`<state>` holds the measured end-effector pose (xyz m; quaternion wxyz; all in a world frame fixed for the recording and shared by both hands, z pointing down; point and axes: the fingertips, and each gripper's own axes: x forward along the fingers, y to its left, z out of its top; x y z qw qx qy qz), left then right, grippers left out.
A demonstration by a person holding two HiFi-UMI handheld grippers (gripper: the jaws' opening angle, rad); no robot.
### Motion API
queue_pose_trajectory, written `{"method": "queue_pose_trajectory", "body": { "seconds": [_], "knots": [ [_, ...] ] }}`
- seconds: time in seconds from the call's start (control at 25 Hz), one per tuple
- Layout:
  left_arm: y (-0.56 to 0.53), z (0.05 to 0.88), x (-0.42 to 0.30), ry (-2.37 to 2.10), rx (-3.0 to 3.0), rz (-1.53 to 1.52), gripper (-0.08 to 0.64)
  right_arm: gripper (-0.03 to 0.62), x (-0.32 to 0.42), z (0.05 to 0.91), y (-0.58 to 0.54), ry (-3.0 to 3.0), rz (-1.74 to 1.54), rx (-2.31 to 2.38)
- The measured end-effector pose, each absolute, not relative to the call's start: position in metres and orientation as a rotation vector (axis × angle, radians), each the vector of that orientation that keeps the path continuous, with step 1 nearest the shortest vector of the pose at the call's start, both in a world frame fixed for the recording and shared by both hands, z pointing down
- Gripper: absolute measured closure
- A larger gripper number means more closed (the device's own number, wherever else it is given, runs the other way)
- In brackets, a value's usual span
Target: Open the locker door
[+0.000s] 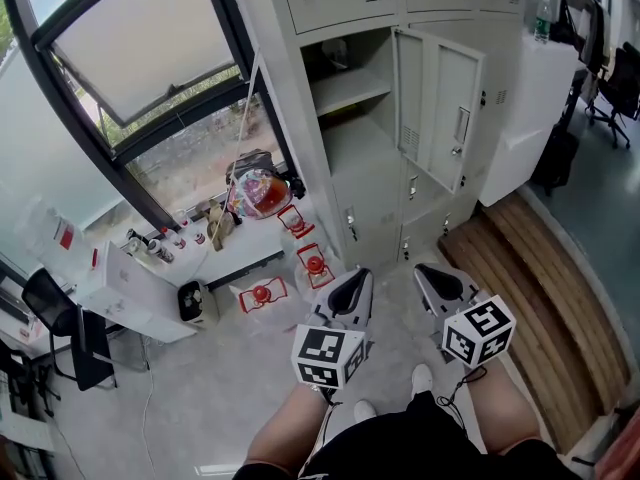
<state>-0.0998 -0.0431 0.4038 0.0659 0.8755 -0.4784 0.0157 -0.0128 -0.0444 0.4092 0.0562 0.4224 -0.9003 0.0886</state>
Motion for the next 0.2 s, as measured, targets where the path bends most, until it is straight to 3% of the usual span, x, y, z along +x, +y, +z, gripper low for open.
{"method": "queue_pose_trajectory", "body": {
  "seconds": [0.2],
  "knots": [
    [-0.0350,0.4024,-0.1009,-1.443,2.642,0.048,0.540,0.538,-0.0145,0.4073,-0.0367,-2.733,0.265,1.280]
  ]
}}
